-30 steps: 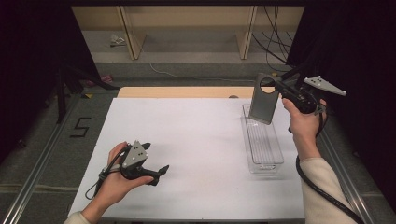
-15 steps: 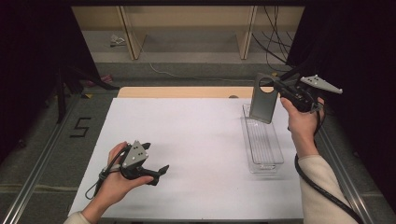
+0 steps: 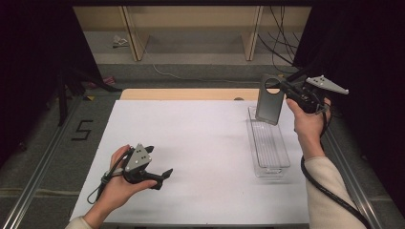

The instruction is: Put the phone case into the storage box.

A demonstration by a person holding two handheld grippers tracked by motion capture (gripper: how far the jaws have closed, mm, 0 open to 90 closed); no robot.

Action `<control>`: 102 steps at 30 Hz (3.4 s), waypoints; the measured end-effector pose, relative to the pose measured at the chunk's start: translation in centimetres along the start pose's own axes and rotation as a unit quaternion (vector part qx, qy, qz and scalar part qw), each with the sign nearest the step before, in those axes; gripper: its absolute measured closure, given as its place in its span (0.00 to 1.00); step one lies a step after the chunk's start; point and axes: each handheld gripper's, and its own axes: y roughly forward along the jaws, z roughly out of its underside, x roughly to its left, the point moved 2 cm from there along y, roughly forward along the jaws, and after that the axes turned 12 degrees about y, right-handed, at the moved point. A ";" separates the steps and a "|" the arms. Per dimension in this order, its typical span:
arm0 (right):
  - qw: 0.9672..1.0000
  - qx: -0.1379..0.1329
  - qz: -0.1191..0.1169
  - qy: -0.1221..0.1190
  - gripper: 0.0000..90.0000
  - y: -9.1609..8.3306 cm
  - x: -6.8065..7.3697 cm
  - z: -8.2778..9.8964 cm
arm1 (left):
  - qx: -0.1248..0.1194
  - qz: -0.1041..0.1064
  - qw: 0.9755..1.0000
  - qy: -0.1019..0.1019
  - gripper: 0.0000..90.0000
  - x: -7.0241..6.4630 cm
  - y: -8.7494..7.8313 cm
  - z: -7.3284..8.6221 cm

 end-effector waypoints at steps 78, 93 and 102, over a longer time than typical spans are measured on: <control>0.999 0.025 0.026 -0.009 0.91 3.5 -1.2 0.2 | 0.000 -0.003 1.000 0.001 0.03 0.0 -0.1 0.0; 0.999 0.030 0.031 -0.010 0.91 4.2 -1.4 0.2 | 0.000 -0.003 1.000 -0.001 0.03 0.0 -0.1 0.0; 0.999 0.035 0.035 -0.011 0.91 4.6 -1.5 0.2 | 0.000 -0.002 1.000 -0.001 0.03 0.1 -0.1 0.0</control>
